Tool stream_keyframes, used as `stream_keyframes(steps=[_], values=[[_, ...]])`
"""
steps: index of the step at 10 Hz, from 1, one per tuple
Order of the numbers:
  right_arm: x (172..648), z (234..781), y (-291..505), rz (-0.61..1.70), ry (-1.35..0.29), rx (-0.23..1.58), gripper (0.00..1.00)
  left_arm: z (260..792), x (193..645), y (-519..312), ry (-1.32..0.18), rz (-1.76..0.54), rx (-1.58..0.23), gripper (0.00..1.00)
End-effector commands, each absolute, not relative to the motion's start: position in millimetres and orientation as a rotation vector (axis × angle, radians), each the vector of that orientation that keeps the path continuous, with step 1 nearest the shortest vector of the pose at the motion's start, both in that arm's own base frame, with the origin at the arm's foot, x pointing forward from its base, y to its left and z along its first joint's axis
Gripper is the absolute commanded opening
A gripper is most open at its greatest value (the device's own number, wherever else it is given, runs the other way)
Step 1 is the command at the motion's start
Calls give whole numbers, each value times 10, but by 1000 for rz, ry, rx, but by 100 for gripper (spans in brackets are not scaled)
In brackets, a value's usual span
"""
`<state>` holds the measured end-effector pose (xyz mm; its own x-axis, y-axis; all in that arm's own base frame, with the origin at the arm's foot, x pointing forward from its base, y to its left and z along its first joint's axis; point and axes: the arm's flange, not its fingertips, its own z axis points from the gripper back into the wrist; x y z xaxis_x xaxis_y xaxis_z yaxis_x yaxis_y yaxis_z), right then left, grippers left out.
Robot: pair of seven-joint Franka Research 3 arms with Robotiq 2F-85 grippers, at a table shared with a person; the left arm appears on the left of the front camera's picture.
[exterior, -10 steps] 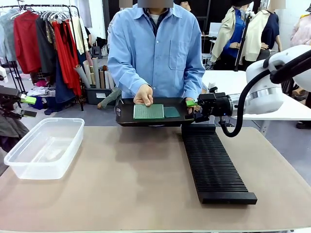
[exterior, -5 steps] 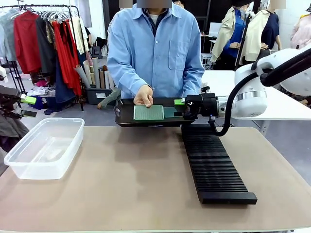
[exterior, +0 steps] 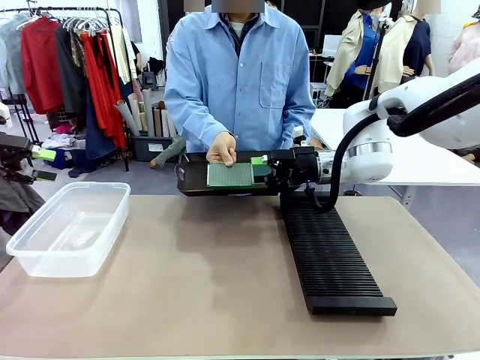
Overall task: Sort PCBs into racks and boxes based on the side picked up.
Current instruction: Pick up the Blank PCB handed by the Human.
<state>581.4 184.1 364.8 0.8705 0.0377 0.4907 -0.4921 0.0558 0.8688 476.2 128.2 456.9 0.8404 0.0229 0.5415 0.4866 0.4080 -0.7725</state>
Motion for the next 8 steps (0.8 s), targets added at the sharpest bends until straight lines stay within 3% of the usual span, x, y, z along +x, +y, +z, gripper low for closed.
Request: stream_keyframes(steps=[1, 4, 6, 8], values=[[5849, 3631, 2023, 439, -412, 1483, 100, 4575, 4755, 1281, -523, -309, -1125, 100], [5834, 3622, 2169, 442, -417, 1481, 100, 4575, 4755, 1281, -523, -309, -1125, 100], [5841, 3614, 2166, 458, -404, 1479, 77, 4575, 4755, 1281, -523, -309, -1125, 100], [5866, 3608, 2149, 440, -407, 1484, 48, 4575, 4755, 1281, -523, -309, -1125, 100]])
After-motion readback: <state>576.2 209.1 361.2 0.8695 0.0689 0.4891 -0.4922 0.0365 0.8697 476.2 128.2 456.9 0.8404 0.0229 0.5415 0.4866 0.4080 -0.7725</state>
